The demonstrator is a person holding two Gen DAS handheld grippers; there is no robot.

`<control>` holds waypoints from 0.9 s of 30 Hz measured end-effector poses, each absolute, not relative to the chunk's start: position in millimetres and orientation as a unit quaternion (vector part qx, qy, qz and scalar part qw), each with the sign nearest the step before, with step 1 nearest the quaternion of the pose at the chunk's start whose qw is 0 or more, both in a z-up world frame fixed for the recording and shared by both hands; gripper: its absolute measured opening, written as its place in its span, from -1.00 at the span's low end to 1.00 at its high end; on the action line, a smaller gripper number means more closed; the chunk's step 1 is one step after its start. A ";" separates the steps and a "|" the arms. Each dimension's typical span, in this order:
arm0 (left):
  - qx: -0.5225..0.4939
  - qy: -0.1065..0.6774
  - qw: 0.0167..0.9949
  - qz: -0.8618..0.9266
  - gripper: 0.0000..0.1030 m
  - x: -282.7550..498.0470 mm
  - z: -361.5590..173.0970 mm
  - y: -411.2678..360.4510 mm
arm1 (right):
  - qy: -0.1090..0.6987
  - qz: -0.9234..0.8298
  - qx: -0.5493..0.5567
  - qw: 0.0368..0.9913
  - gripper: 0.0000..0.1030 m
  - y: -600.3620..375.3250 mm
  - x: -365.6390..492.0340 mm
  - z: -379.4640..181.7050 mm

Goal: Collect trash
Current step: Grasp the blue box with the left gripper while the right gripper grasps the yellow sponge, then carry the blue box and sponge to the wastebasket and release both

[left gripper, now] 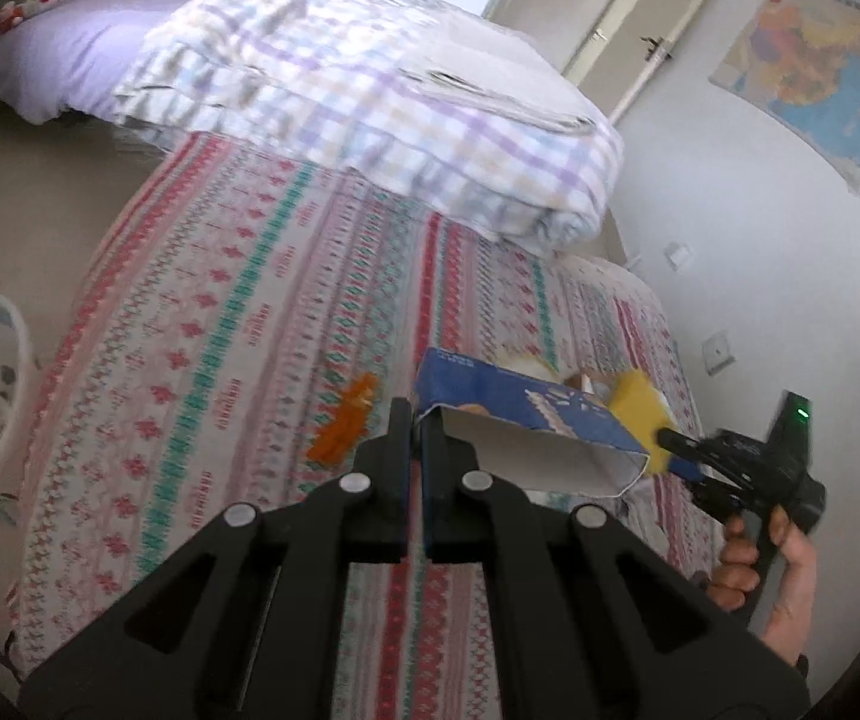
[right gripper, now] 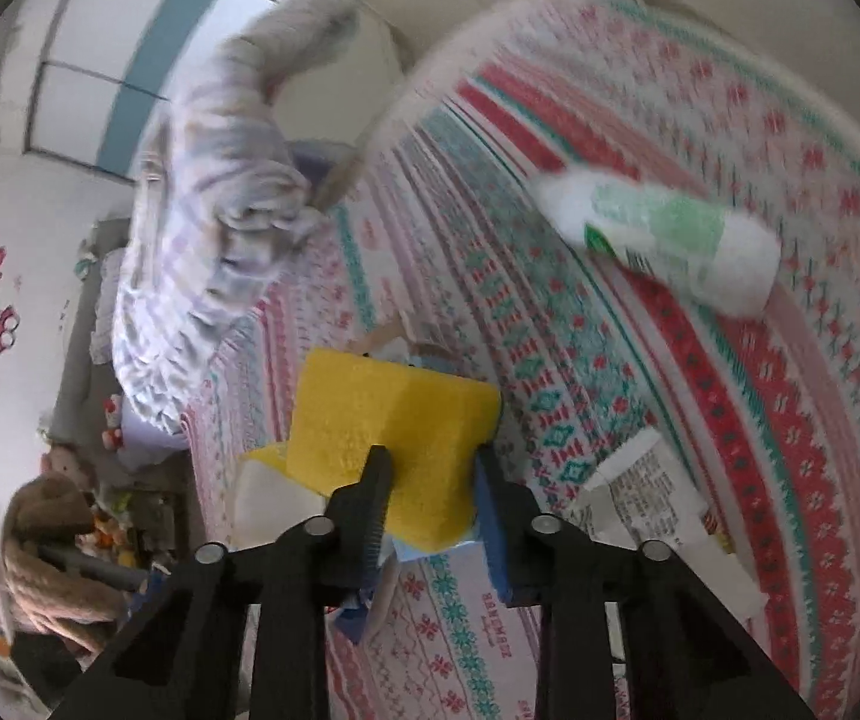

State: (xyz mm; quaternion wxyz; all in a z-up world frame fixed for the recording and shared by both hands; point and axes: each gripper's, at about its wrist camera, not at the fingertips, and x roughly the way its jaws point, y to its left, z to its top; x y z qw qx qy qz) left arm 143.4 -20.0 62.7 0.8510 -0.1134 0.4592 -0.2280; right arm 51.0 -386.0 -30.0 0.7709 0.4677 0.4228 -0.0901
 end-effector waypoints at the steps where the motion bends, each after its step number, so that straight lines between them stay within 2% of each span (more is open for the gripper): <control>1: -0.118 0.458 0.852 -0.224 -0.94 144.7 63.2 -15.1 | 0.415 -0.086 0.464 0.778 -0.50 -384.7 49.6 -25.3; 7: -0.167 0.452 0.855 -0.194 -0.93 157.9 69.1 30.9 | 0.373 -0.054 0.425 0.823 -0.51 -369.6 46.4 3.4; 12: -0.232 0.422 0.871 -0.094 -0.94 175.6 77.7 117.5 | 0.373 -0.029 0.394 0.840 -0.51 -347.1 50.0 12.9; 18: -0.299 0.432 0.851 0.019 -0.94 187.2 53.3 205.3 | 0.362 0.028 0.362 0.859 -0.51 -303.7 61.1 26.0; 27: -0.341 0.462 0.814 0.086 -0.94 185.3 26.8 250.8 | 0.369 0.124 0.306 0.869 -0.51 -195.4 95.6 35.5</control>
